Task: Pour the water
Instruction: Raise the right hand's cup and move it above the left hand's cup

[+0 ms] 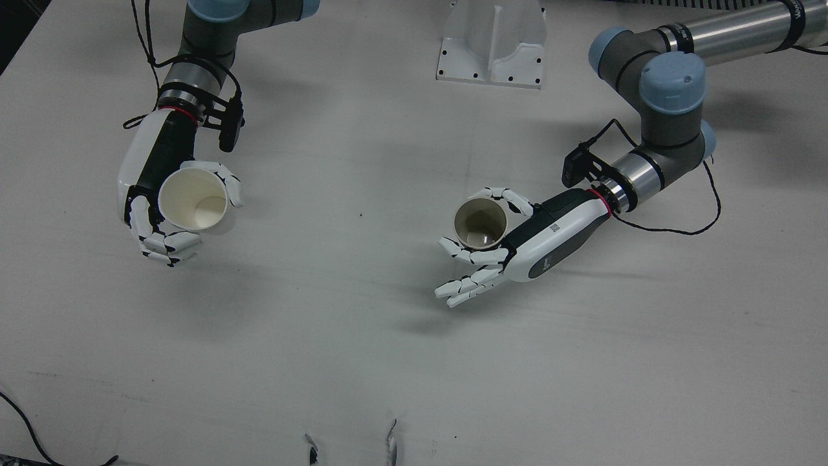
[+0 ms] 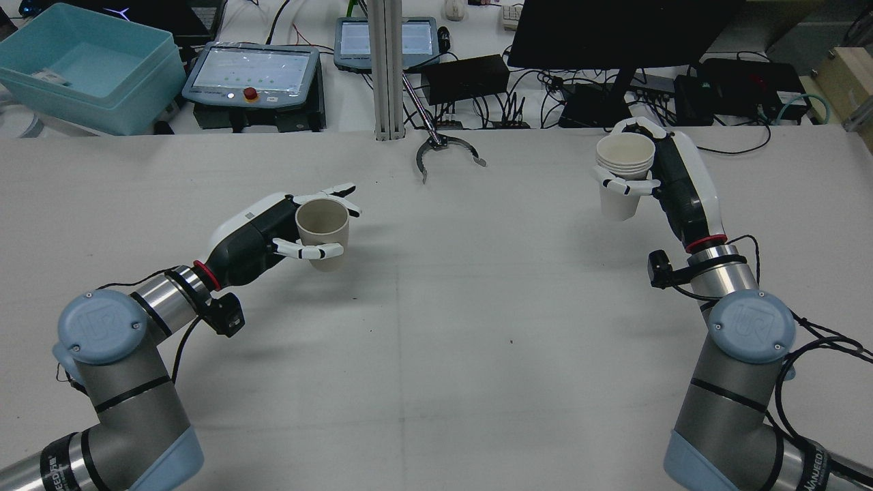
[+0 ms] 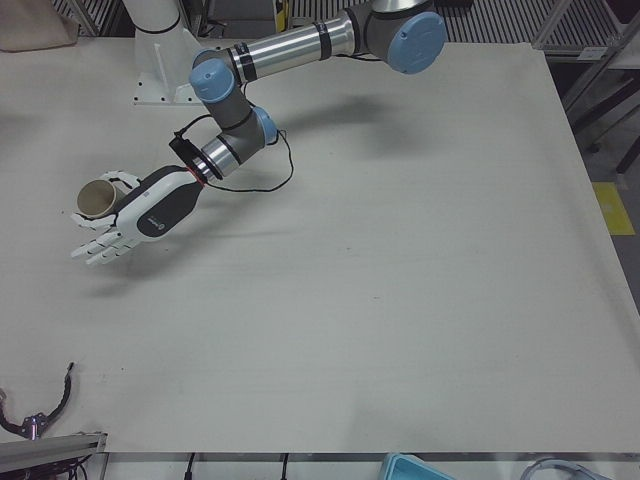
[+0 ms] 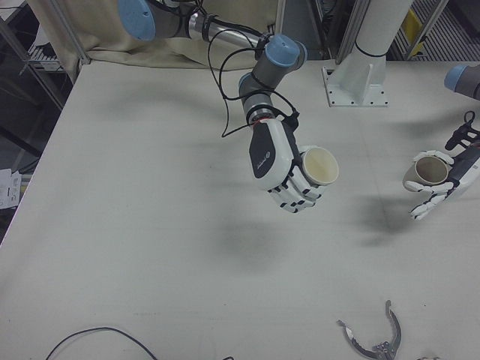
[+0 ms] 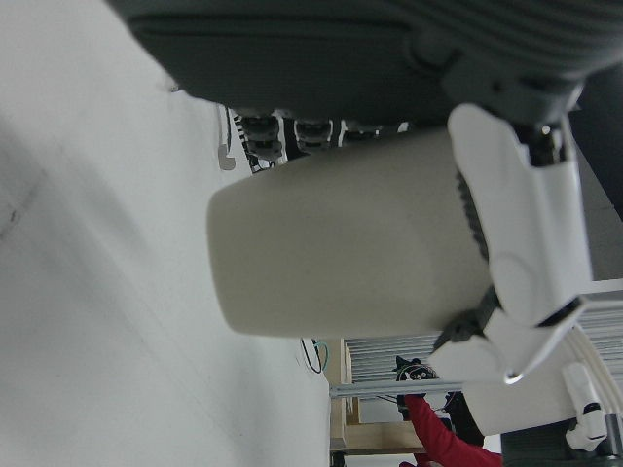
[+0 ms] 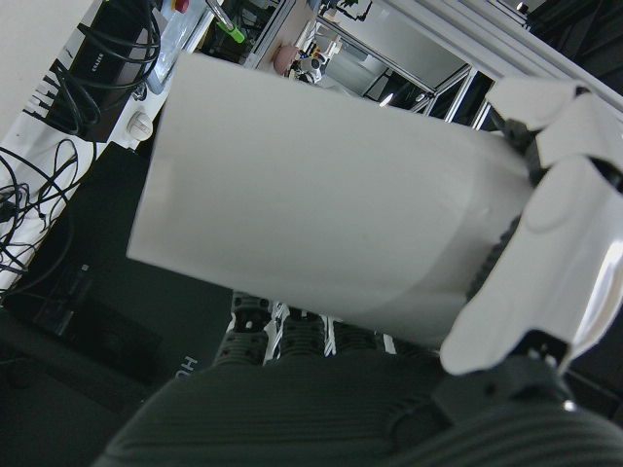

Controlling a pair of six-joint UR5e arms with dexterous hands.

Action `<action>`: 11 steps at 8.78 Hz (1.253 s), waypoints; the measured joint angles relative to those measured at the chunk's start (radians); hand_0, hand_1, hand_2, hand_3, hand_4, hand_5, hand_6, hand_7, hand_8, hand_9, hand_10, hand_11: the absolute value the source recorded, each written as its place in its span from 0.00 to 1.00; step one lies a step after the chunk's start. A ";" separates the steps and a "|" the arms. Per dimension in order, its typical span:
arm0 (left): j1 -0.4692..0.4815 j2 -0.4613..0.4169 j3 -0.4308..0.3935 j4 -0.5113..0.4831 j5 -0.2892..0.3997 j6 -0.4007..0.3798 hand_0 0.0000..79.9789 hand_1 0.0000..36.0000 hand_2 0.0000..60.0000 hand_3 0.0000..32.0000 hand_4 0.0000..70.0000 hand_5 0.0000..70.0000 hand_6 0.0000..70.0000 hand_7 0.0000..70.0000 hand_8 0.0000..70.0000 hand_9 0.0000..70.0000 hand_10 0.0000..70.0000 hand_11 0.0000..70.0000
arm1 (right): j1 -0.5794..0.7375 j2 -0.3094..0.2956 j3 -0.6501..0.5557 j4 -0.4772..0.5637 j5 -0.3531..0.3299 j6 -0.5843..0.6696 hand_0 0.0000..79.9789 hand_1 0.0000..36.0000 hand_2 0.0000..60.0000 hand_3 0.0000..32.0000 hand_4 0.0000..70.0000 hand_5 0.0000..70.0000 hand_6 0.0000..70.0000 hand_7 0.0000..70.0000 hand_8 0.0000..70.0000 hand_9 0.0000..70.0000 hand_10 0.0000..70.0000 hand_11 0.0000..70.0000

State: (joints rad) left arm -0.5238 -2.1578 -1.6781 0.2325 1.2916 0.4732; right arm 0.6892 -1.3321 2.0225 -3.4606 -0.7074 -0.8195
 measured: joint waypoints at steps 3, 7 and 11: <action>0.010 -0.019 -0.004 0.017 0.000 0.009 0.49 1.00 1.00 0.00 0.53 0.36 0.10 0.17 0.05 0.09 0.07 0.12 | 0.022 0.046 0.201 -0.005 -0.143 -0.415 0.61 1.00 1.00 0.00 0.29 1.00 0.79 1.00 0.71 0.97 0.56 0.81; 0.037 -0.030 -0.018 0.034 0.000 0.012 0.49 1.00 1.00 0.00 0.53 0.36 0.10 0.16 0.05 0.09 0.07 0.12 | 0.020 0.171 0.210 -0.204 -0.269 -0.686 0.65 1.00 1.00 0.00 0.33 1.00 0.79 1.00 0.66 0.90 0.51 0.75; 0.060 -0.048 -0.017 0.036 0.000 0.033 0.49 1.00 1.00 0.00 0.53 0.35 0.09 0.16 0.05 0.09 0.07 0.12 | -0.032 0.330 0.037 -0.252 -0.334 -0.711 0.68 1.00 1.00 0.00 0.33 1.00 0.79 1.00 0.65 0.89 0.49 0.73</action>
State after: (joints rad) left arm -0.4640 -2.2059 -1.6954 0.2682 1.2916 0.5063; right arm 0.6571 -1.0026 2.0597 -3.7125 -1.0415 -1.5304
